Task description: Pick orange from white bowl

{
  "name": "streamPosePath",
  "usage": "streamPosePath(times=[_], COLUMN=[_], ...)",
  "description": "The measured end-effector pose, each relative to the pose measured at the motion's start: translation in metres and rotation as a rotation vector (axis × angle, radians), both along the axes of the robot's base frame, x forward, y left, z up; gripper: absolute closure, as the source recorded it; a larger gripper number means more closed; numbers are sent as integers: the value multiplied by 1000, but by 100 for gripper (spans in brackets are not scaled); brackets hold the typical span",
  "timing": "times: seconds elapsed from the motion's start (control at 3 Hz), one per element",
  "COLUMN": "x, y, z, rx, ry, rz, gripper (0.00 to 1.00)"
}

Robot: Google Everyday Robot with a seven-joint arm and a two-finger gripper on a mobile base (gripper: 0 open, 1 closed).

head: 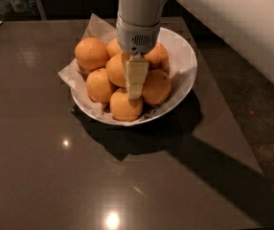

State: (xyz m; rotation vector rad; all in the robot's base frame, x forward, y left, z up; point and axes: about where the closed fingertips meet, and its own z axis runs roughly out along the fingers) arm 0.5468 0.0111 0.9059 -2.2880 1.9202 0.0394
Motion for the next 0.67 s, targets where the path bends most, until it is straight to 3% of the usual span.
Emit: streamPosePath(times=[0.33, 0.67], x=[0, -5], y=[0, 1], z=[3, 16], rx=[0, 46], ry=[0, -33], rz=[0, 8], gripper=[68, 91])
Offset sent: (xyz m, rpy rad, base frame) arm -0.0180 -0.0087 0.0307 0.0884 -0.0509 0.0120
